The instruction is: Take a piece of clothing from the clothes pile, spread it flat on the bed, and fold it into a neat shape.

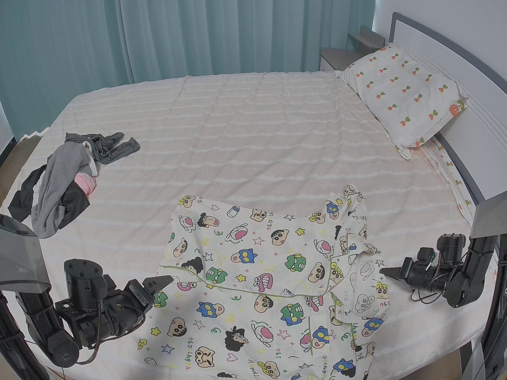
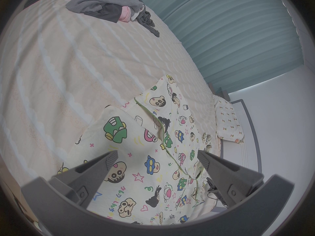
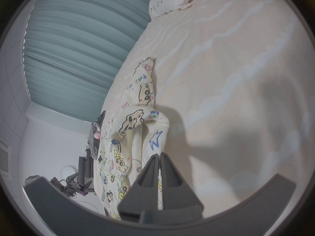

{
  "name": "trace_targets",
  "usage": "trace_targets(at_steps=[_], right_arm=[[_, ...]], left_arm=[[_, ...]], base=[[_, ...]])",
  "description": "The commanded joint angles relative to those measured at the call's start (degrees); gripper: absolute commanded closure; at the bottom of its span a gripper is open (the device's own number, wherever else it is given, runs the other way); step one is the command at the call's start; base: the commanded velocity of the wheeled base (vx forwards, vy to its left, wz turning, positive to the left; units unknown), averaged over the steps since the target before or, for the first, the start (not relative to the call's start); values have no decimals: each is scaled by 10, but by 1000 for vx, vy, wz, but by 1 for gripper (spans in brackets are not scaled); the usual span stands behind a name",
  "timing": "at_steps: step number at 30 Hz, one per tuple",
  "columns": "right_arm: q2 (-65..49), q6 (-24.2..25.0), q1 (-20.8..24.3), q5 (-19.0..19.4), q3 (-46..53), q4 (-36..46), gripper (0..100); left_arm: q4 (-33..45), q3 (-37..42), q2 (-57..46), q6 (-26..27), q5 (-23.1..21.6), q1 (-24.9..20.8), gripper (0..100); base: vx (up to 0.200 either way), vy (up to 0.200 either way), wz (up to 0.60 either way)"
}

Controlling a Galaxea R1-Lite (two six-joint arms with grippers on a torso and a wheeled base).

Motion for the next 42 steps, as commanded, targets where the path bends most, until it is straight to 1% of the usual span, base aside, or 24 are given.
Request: trace_targets(at_steps=[1, 11, 13, 30, 42], right_arm=[[-13, -2, -32, 0, 1, 0, 100], [-12, -2, -68, 0, -3, 0, 100], [-11, -2, -70, 0, -3, 0, 100], [5, -2, -122, 0, -39, 6, 100], [4, -2, -131, -1, -41, 6, 100]], left_arm=[[0, 4, 1, 0, 6, 0, 0], [0, 4, 2, 0, 7, 0, 0], [0, 4, 2, 0, 7, 0, 0], [0, 4, 6, 0, 7, 1, 0], [0, 4, 6, 0, 8, 2, 0]], base=[[0, 0, 0], [0, 0, 0], [0, 0, 0], [0, 0, 0], [0, 0, 0]])
